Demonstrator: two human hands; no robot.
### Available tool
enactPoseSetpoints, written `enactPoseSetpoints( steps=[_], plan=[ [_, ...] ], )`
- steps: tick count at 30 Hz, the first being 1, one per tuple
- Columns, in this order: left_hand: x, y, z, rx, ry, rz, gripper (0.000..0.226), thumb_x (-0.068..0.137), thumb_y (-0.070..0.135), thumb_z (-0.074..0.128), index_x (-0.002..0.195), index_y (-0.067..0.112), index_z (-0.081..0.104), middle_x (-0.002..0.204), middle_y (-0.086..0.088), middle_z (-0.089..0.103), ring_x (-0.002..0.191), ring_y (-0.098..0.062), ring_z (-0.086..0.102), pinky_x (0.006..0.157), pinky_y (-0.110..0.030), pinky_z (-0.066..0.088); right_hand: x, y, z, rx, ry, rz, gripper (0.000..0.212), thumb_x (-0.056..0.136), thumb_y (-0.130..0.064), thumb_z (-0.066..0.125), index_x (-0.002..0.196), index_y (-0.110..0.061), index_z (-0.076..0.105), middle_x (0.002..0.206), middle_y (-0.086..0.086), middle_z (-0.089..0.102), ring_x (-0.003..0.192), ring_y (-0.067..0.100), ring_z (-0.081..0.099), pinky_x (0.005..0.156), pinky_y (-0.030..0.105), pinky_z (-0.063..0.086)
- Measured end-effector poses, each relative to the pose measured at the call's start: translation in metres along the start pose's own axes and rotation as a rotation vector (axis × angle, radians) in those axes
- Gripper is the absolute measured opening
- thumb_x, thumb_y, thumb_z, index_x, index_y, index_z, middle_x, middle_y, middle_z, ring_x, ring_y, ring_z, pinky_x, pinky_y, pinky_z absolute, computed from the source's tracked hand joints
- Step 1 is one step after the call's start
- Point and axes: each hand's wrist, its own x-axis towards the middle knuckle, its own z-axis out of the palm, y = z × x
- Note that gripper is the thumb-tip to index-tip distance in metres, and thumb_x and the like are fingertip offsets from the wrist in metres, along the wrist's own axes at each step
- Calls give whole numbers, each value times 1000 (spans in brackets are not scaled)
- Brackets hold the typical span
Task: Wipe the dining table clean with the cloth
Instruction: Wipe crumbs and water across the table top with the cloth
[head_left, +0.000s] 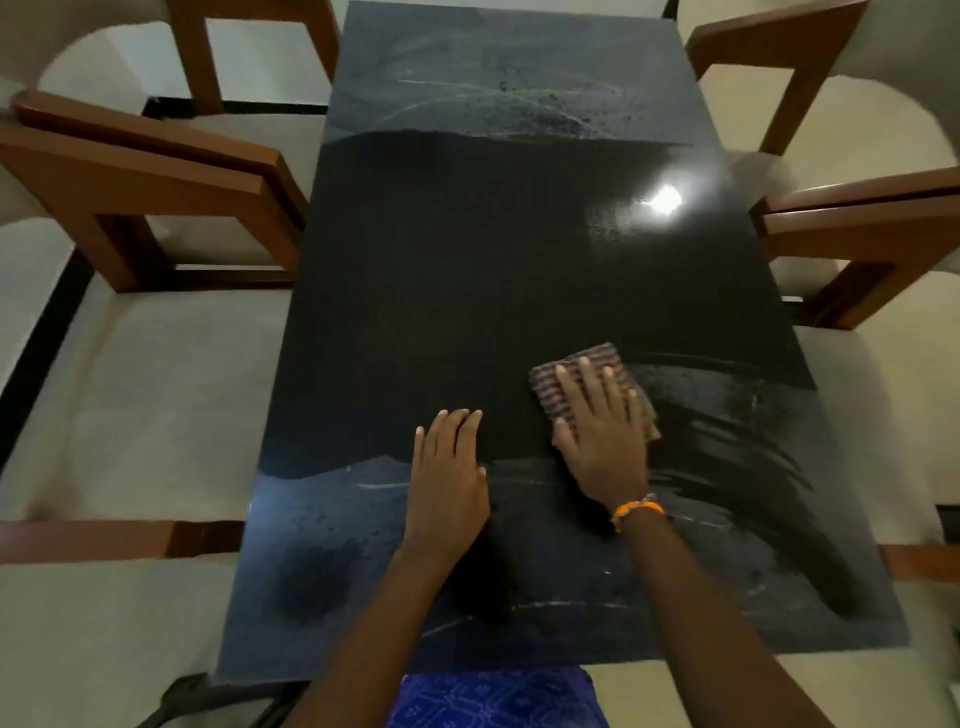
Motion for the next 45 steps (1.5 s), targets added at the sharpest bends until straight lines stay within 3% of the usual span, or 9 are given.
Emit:
enactPoseSetpoints(
  steps=[4, 7, 13, 15, 19, 24, 30, 35, 45],
  plan=[
    [7, 36, 21, 41, -78, 96, 66, 90, 27, 53, 145, 18, 19, 152, -1, 23, 145, -22, 4, 115, -38, -6, -21, 96, -16, -15, 34, 281, 67, 83, -48, 22, 146, -27, 29, 155, 6, 25, 142, 30, 24, 114, 51, 17],
    [10, 54, 31, 70, -137, 131, 74, 87, 38, 56, 146, 19, 15, 153, 0, 22, 145, -23, -3, 113, -39, -10, -29, 138, -25, 37, 66, 448, 66, 84, -45, 27, 146, -24, 27, 156, 9, 22, 142, 35, 20, 114, 55, 13],
    [9, 65, 40, 143, -168, 106, 81, 84, 39, 61, 146, 21, 12, 152, 2, 23, 145, -24, -6, 111, -39, -12, -1, 101, -17, 143, 116, 682, 62, 91, -35, 40, 149, -23, 19, 158, 13, 9, 145, 37, 6, 114, 60, 6],
    [10, 69, 41, 170, -163, 100, 82, 82, 37, 63, 146, 21, 13, 150, 2, 26, 145, -25, -5, 112, -40, -11, 16, 76, -15, 170, 88, 618, 66, 91, -34, 45, 149, -26, 14, 159, 11, 4, 145, 36, 1, 115, 59, 2],
    [15, 79, 46, 215, -151, 78, 78, 84, 36, 61, 146, 22, 15, 149, 1, 29, 145, -25, -1, 115, -41, -6, 32, 36, -8, 140, 24, 264, 68, 90, -37, 44, 149, -30, 13, 160, 7, 3, 146, 33, -1, 115, 56, 0],
    [24, 115, 64, 184, -159, 105, 73, 86, 35, 57, 145, 21, 17, 150, 0, 26, 145, -23, -2, 113, -39, -9, 28, 78, -9, 123, 9, 66, 64, 90, -40, 43, 148, -33, 16, 159, 1, 11, 147, 26, 5, 117, 50, 7],
    [38, 173, 89, 263, -195, 259, 74, 85, 39, 58, 145, 22, 19, 149, 1, 28, 145, -26, -2, 107, -48, -19, 24, 177, -21, 113, 110, 311, 65, 87, -37, 49, 146, -32, 23, 157, 4, 17, 145, 31, 12, 115, 53, 9],
    [41, 200, 100, 334, -266, 320, 77, 82, 41, 61, 144, 22, 20, 149, -1, 26, 145, -28, -3, 102, -52, -26, 62, 219, -34, 160, 53, 460, 64, 91, -38, 47, 148, -30, 19, 159, 6, 9, 145, 35, 7, 115, 56, 7],
    [43, 207, 106, 328, -321, 251, 79, 75, 39, 70, 140, 25, 28, 148, 1, 28, 145, -25, 4, 102, -53, -22, 42, 232, -38, 203, 51, 435, 64, 92, -39, 46, 148, -29, 17, 159, 6, 9, 143, 36, 15, 112, 55, 20]
  ],
)
